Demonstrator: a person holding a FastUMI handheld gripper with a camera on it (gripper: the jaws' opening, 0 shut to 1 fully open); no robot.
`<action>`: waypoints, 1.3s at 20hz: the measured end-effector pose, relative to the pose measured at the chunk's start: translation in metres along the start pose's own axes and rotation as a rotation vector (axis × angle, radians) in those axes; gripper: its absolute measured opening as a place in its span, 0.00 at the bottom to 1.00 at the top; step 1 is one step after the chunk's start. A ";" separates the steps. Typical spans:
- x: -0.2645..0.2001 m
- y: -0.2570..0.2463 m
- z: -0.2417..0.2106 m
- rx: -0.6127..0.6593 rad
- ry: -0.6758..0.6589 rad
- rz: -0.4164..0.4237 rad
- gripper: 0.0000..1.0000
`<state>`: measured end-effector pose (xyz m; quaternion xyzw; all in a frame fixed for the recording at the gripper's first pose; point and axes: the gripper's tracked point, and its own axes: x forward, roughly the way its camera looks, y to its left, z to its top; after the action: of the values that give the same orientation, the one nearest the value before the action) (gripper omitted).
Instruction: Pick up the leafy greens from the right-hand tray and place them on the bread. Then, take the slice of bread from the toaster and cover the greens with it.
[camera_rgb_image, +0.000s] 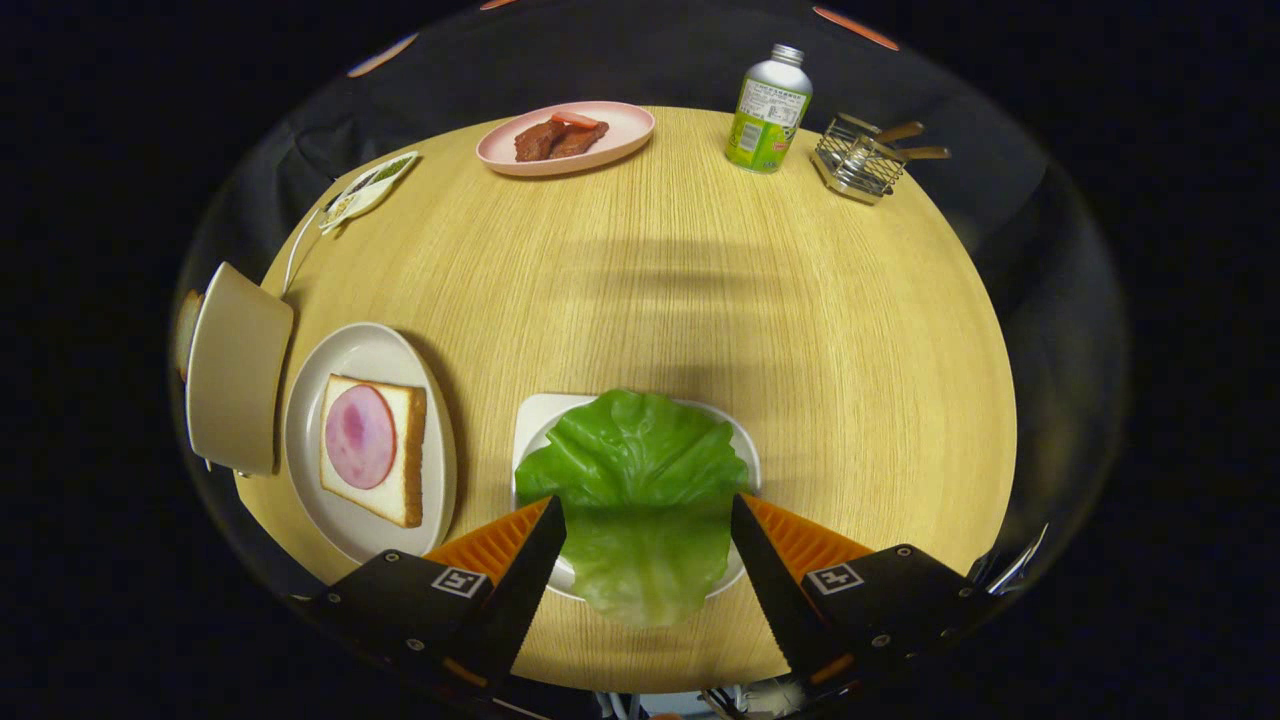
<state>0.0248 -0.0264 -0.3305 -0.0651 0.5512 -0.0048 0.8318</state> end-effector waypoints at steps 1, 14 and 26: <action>0.003 0.000 -0.003 0.002 0.017 0.002 1.00; 0.019 0.004 -0.009 0.024 0.084 0.016 0.73; 0.013 0.001 -0.007 0.092 0.068 0.019 0.01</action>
<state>0.0234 -0.0275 -0.3446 -0.0213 0.5789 -0.0247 0.8147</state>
